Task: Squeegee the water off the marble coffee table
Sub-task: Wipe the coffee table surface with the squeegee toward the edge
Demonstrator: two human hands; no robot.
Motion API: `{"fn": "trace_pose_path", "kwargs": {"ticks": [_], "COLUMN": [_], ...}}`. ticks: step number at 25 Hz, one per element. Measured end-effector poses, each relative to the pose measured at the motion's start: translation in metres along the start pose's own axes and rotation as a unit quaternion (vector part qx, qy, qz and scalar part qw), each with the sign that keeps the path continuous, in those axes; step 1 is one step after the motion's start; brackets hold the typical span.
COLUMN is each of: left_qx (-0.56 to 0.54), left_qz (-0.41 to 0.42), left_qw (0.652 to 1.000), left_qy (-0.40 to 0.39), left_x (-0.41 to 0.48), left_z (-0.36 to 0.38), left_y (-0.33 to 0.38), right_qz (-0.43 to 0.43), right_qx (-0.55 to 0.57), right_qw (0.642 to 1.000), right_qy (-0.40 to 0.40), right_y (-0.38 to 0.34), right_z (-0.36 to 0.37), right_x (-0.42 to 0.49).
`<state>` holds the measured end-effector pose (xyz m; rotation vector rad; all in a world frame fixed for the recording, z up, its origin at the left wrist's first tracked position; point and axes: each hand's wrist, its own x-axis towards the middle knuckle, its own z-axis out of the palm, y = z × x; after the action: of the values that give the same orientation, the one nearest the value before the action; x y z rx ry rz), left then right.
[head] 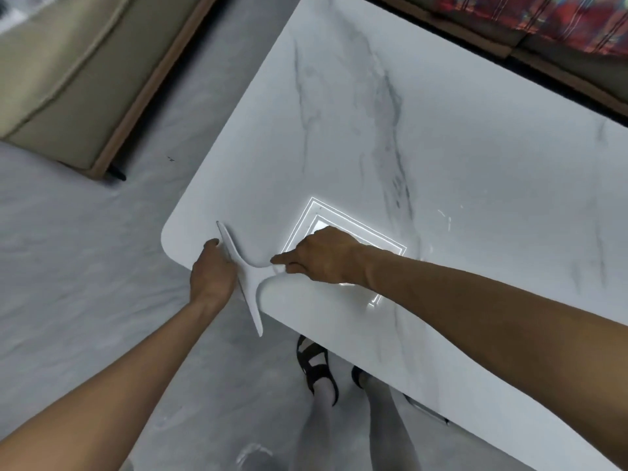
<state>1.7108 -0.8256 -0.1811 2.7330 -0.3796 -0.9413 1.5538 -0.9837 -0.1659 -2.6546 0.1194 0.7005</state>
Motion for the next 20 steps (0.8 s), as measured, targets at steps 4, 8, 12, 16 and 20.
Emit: {"fn": "trace_pose_path", "kwargs": {"ticks": [4,8,12,16,20], "left_qx": [0.052,0.099,0.149,0.14,0.048], "left_qz": [0.081,0.174,0.205,0.2,0.169], "left_qw": [0.993,0.971,0.951,0.954,0.977], "left_qy": [-0.063,-0.132,-0.18,-0.176,-0.119], "left_x": [-0.01,-0.024,-0.034,-0.039,-0.04], "left_z": [0.017,0.046,0.071,0.073,0.058], "left_y": [0.008,0.045,0.077,0.085,0.069], "right_qz": [0.102,0.272,0.383,0.463,0.39], "right_qx": [0.05,0.126,0.14,0.137,0.181], "right_qw": [0.992,0.947,0.906,0.867,0.89], "right_qy": [0.06,0.112,0.116,0.124,0.151], "right_y": [0.052,0.117,0.142,0.139,0.1], "right_z": [-0.005,0.0,0.035,0.046,0.029], "right_x": [-0.023,-0.103,-0.198,-0.266,-0.237]}}
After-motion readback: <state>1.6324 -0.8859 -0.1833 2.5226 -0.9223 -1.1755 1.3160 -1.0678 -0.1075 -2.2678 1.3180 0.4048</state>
